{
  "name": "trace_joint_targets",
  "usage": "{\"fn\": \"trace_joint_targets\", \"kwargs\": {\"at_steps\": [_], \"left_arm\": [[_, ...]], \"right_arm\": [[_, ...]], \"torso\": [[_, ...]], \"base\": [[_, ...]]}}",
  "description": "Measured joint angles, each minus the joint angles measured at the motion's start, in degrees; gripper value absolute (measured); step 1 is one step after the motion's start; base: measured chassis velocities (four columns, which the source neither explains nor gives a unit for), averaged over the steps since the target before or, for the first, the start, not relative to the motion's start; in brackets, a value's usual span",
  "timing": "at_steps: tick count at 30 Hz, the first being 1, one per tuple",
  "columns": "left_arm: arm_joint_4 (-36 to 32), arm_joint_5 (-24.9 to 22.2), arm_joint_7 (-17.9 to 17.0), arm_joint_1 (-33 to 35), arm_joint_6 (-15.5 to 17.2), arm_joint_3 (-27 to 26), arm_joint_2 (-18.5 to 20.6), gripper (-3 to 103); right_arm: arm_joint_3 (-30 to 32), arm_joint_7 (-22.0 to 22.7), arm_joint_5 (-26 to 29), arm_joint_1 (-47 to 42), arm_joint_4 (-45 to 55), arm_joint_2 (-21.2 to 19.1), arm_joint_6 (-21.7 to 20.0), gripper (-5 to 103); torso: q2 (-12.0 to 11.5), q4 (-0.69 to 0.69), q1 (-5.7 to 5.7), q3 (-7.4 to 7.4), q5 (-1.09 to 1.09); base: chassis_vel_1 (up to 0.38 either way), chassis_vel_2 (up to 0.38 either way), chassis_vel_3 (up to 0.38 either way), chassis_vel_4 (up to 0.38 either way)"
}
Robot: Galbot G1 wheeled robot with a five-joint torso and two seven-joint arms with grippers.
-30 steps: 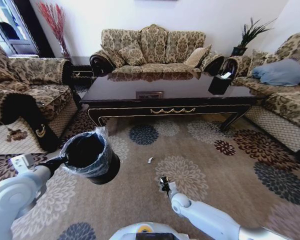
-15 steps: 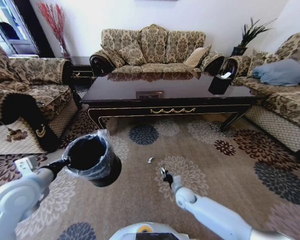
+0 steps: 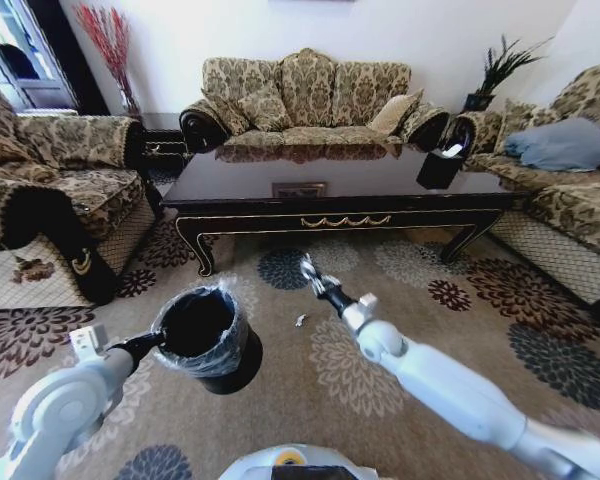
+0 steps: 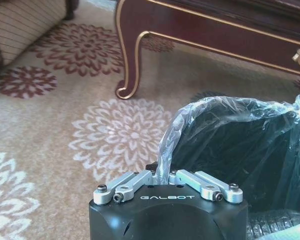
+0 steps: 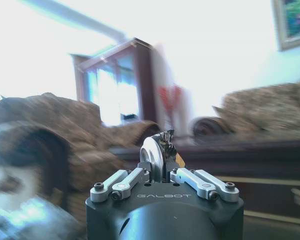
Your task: Move to the front of the table and pick up the trash from the floor, then place it into the trash bin.
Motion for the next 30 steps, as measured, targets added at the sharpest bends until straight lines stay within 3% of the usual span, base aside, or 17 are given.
{"fn": "trace_joint_targets", "kwargs": {"at_steps": [8,18,30], "left_arm": [[4.11,-6.45,-1.15,-4.49,-0.01,1.10,8.11,4],[4.88,-8.01,-1.37,-5.31,-0.01,-0.27,8.85,4],[5.38,-8.99,-1.27,-6.06,0.01,-0.92,10.33,4]], "right_arm": [[-9.22,-7.79,4.33,7.65,2.18,4.96,4.19,12],[-16.99,-9.57,2.68,9.27,-0.05,9.87,5.12,12],[-18.38,-10.41,-1.19,6.42,-2.34,9.10,5.23,12]], "torso": [[0.00,-0.03,0.00,0.00,0.01],[0.00,-0.02,0.00,0.00,0.01],[0.00,-0.01,0.00,0.00,0.01]], "base": [[0.000,0.000,0.000,0.000],[0.000,0.000,0.000,0.000],[0.000,0.000,0.000,0.000]]}}
